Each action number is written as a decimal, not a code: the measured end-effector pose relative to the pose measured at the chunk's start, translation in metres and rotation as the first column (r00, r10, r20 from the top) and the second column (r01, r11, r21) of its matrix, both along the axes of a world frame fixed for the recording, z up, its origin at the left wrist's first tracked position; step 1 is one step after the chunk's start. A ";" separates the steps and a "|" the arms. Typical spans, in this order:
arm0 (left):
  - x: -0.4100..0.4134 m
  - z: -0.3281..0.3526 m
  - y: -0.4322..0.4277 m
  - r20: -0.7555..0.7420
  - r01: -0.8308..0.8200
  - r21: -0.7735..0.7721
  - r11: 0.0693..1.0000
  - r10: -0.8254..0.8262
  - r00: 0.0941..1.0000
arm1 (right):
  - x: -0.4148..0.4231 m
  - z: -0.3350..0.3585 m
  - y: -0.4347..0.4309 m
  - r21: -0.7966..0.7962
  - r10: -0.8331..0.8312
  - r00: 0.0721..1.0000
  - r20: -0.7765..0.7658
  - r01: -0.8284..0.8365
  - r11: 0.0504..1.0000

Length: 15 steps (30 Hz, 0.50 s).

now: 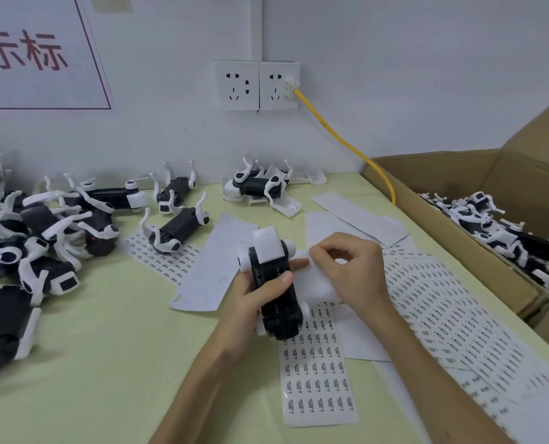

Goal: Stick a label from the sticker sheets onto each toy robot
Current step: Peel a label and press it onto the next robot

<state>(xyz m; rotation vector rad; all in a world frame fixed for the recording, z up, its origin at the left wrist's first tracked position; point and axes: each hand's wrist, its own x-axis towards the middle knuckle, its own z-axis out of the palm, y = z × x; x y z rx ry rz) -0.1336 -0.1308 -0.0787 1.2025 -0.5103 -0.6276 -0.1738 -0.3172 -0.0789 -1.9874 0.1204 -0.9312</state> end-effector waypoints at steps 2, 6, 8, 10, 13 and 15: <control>0.000 0.000 0.000 0.003 0.004 0.012 1.000 -0.004 1.000 | 0.000 0.000 -0.001 0.055 -0.008 0.999 -0.040 0.010 0.998; -0.002 0.000 0.001 0.022 0.025 0.078 0.997 -0.027 0.999 | 0.001 0.004 -0.005 0.152 0.010 0.995 -0.099 0.005 0.988; -0.003 0.000 0.002 0.033 0.028 0.099 0.995 -0.032 0.999 | 0.000 0.007 -0.006 0.175 0.039 0.994 -0.099 -0.021 0.984; -0.004 0.000 0.002 0.018 0.018 0.079 0.997 -0.019 1.000 | -0.002 0.010 -0.007 0.199 0.093 0.991 -0.092 -0.073 0.977; -0.002 0.001 0.002 0.046 -0.029 0.058 0.998 0.026 0.999 | -0.005 0.012 -0.008 0.222 0.193 0.976 -0.097 -0.167 0.961; -0.001 0.001 0.002 0.051 -0.042 0.060 0.997 0.039 0.998 | -0.005 0.011 -0.008 0.222 0.216 0.969 -0.118 -0.186 0.957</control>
